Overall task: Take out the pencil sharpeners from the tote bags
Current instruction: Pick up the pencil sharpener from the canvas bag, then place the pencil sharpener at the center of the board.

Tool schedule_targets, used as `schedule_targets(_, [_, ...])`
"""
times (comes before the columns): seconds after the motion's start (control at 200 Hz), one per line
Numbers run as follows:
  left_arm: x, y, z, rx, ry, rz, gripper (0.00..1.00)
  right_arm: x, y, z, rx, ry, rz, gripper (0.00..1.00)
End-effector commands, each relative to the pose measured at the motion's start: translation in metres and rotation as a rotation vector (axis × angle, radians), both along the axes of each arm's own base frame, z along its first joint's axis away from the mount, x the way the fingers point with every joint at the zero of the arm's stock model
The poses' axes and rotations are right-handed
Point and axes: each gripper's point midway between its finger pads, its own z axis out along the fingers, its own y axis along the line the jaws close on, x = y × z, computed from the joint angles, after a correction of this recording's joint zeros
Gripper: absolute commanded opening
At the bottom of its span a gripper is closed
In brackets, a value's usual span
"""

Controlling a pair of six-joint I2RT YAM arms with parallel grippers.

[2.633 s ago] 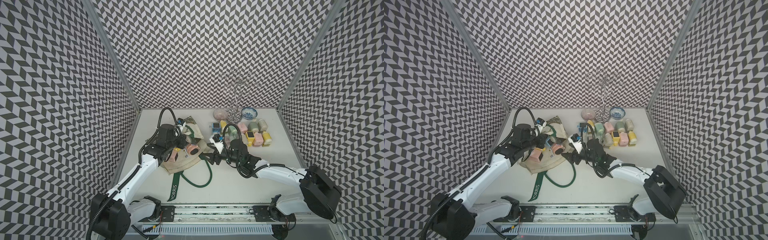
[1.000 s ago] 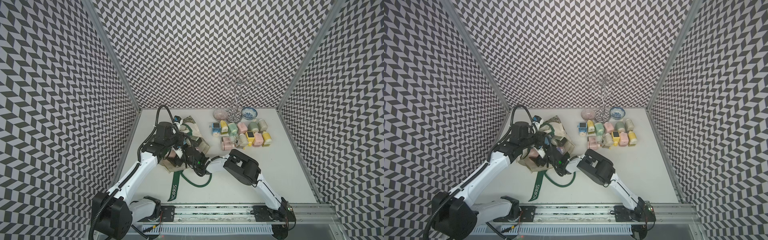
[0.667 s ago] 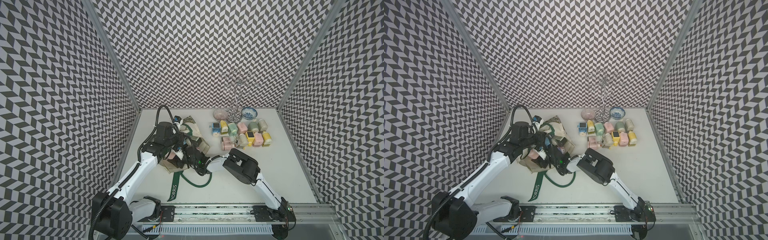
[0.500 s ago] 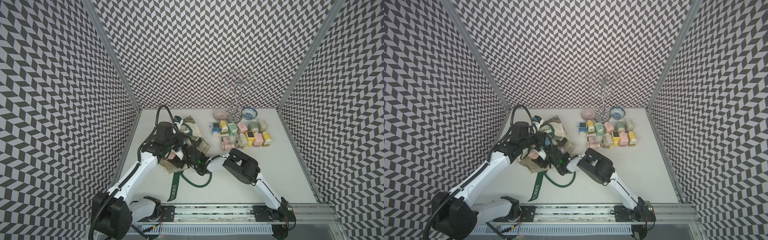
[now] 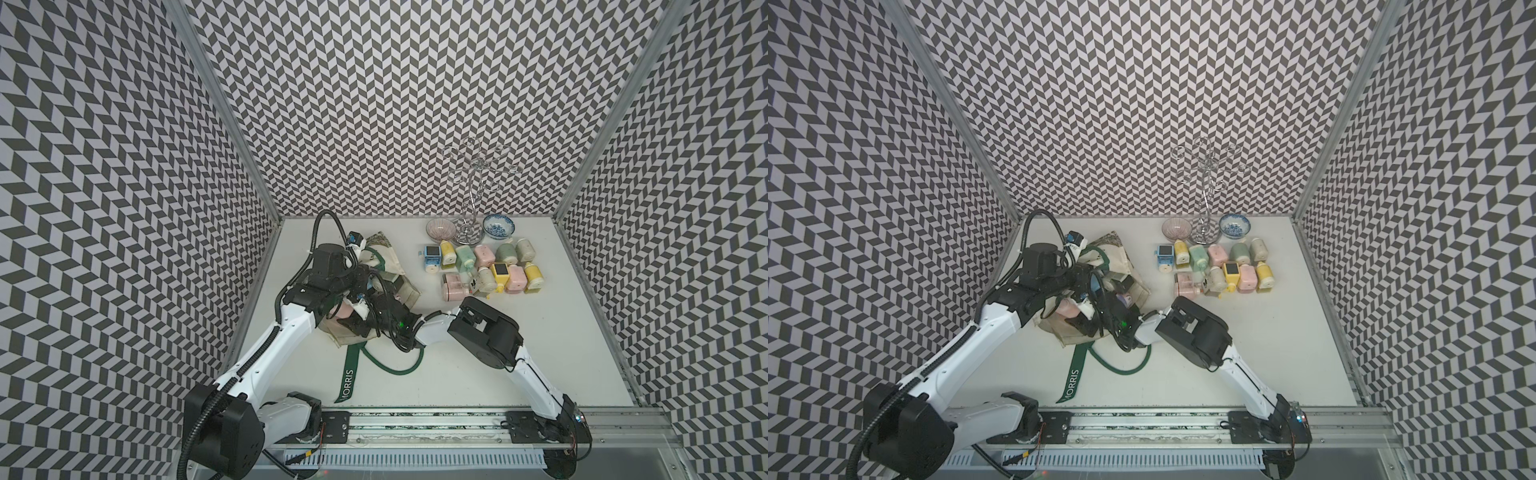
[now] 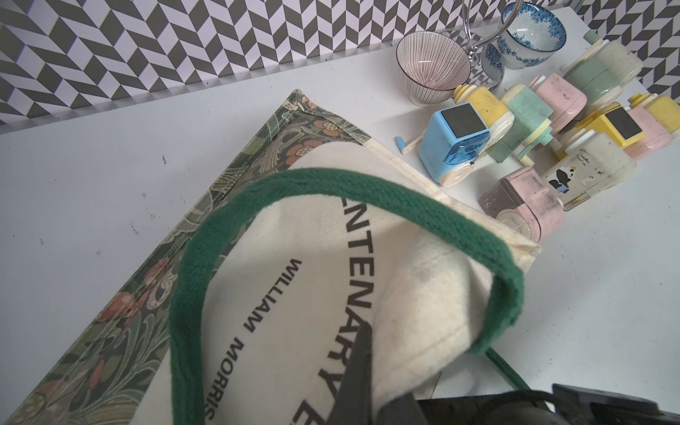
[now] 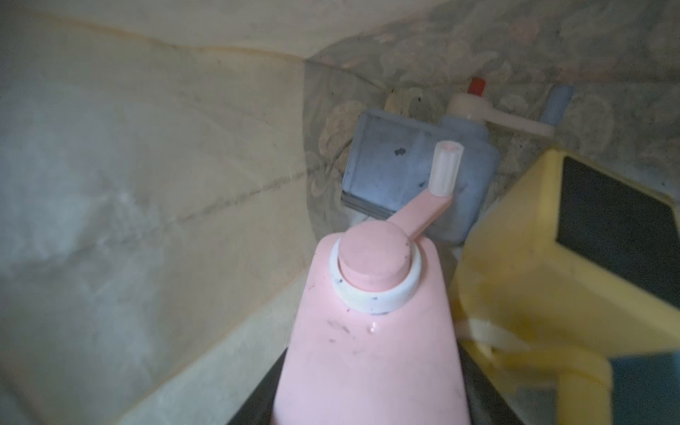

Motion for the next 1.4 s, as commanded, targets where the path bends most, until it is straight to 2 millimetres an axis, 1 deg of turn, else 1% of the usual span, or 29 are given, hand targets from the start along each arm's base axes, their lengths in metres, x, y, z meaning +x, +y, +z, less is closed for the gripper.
schedule_targets(0.0, [0.001, 0.009, 0.0, 0.014, 0.012, 0.041, 0.0, -0.012, -0.011, 0.058, 0.12, -0.078, 0.001, 0.29])
schedule_targets(0.06, [0.001, 0.01, -0.002, 0.013, 0.017, 0.046, 0.0, -0.014, -0.018, 0.071, 0.137, -0.092, -0.008, 0.29])
schedule_targets(0.1, [0.002, 0.011, -0.003, 0.013, 0.02, 0.049, 0.0, -0.016, -0.023, 0.075, 0.137, -0.098, -0.011, 0.29])
schedule_targets(0.18, [0.003, 0.012, -0.004, 0.014, 0.027, 0.055, 0.0, -0.026, -0.034, 0.077, 0.11, -0.106, 0.001, 0.28])
schedule_targets(0.23, [0.003, 0.012, -0.004, 0.013, 0.029, 0.058, 0.0, -0.03, -0.045, 0.076, 0.091, -0.1, -0.008, 0.28])
schedule_targets(0.27, [0.002, 0.013, -0.004, 0.013, 0.028, 0.063, 0.0, -0.034, -0.055, 0.077, 0.088, -0.095, -0.02, 0.28])
schedule_targets(0.28, [0.002, 0.013, -0.004, 0.012, 0.026, 0.064, 0.0, -0.035, -0.058, 0.08, 0.092, -0.097, -0.023, 0.28])
schedule_targets(0.461, [0.003, 0.014, -0.006, 0.013, 0.035, 0.067, 0.0, -0.065, -0.098, 0.105, 0.094, -0.088, -0.02, 0.28])
schedule_targets(0.501, [0.003, 0.014, -0.006, 0.016, 0.036, 0.07, 0.0, -0.073, -0.105, 0.108, 0.076, -0.094, -0.012, 0.28])
schedule_targets(0.546, [0.003, 0.015, -0.007, 0.021, 0.036, 0.076, 0.0, -0.079, -0.113, 0.104, 0.027, -0.094, -0.006, 0.27])
schedule_targets(0.651, [0.003, 0.016, -0.005, 0.02, 0.031, 0.077, 0.0, -0.084, -0.135, 0.102, -0.031, -0.099, -0.04, 0.27])
schedule_targets(0.696, [0.003, 0.017, -0.004, 0.021, 0.03, 0.081, 0.0, -0.086, -0.145, 0.105, -0.032, -0.106, -0.058, 0.27])
schedule_targets(0.761, [0.003, 0.019, -0.005, 0.024, 0.03, 0.087, 0.0, -0.084, -0.159, 0.116, -0.004, -0.113, -0.112, 0.27])
schedule_targets(0.881, [0.004, 0.02, -0.005, 0.023, 0.035, 0.092, 0.0, -0.066, -0.184, 0.146, 0.054, -0.152, -0.259, 0.26])
schedule_targets(0.951, [0.004, 0.021, -0.006, 0.025, 0.036, 0.096, 0.0, -0.049, -0.195, 0.16, 0.063, -0.156, -0.336, 0.25])
schedule_targets(1.036, [0.004, 0.023, -0.006, 0.032, 0.037, 0.104, 0.0, -0.028, -0.209, 0.172, 0.09, -0.126, -0.415, 0.25])
schedule_targets(1.111, [0.004, 0.024, -0.007, 0.037, 0.038, 0.109, 0.0, -0.01, -0.225, 0.177, 0.128, -0.091, -0.493, 0.25])
schedule_targets(1.197, [0.004, 0.025, -0.007, 0.04, 0.038, 0.113, 0.0, 0.011, -0.241, 0.175, 0.16, -0.042, -0.578, 0.25])
schedule_targets(1.257, [0.004, 0.025, -0.007, 0.041, 0.038, 0.112, 0.0, 0.024, -0.248, 0.171, 0.151, -0.023, -0.626, 0.25])
schedule_targets(1.392, [0.004, 0.025, -0.007, 0.041, 0.039, 0.113, 0.0, 0.048, -0.258, 0.152, 0.104, 0.034, -0.742, 0.25])
